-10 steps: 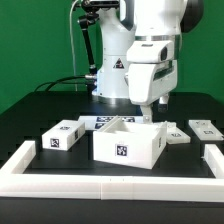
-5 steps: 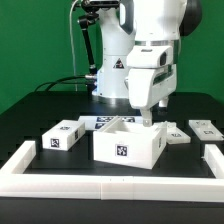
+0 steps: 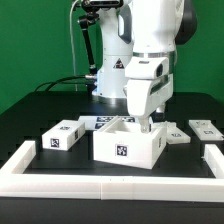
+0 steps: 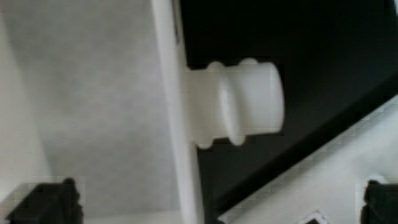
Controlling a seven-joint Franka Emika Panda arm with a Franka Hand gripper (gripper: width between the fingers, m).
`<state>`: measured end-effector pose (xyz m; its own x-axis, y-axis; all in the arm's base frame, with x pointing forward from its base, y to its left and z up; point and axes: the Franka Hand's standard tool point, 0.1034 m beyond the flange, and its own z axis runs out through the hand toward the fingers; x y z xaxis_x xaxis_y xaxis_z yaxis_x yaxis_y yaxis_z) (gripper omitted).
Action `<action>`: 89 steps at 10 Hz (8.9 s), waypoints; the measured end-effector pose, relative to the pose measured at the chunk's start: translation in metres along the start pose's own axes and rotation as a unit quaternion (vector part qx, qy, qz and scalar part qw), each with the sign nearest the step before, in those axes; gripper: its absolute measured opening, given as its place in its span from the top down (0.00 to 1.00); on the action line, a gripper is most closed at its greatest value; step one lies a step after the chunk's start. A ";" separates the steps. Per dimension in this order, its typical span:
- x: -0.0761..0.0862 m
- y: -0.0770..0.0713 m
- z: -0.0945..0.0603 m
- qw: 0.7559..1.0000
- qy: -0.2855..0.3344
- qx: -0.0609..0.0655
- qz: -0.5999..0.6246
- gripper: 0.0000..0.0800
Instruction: Assemble cabinet
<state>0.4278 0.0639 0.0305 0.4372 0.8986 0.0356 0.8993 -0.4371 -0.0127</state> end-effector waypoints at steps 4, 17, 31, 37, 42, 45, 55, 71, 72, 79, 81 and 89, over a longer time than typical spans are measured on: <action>0.007 0.013 0.007 1.000 0.003 -0.001 0.006 0.00; 0.008 0.016 0.006 1.000 0.003 -0.002 -0.014 0.96; 0.079 0.058 0.007 0.981 0.001 -0.004 -0.193 0.96; 0.099 0.068 0.007 0.980 -0.004 0.007 -0.199 0.96; 0.097 0.069 0.007 0.980 -0.004 0.007 -0.198 0.49; 0.089 0.065 -0.008 0.981 -0.006 0.000 -0.196 0.09; 0.083 -0.011 -0.041 0.986 0.000 -0.015 -0.164 0.00; 0.103 -0.122 0.014 0.981 0.064 0.004 -0.183 0.00; 0.102 -0.124 0.018 0.981 0.065 0.008 -0.182 0.00; 0.096 -0.124 0.026 0.982 0.064 0.014 -0.174 0.73; 0.096 -0.124 0.025 0.982 0.064 0.014 -0.174 0.92; 0.060 -0.068 -0.009 0.987 0.022 0.006 -0.159 0.91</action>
Offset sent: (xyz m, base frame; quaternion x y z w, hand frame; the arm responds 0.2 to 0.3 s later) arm 0.0138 -0.0050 -0.0034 0.0009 0.0011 0.0131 0.9999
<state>0.3931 0.1474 0.0425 0.1321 0.9878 0.0823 0.9912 -0.1321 -0.0056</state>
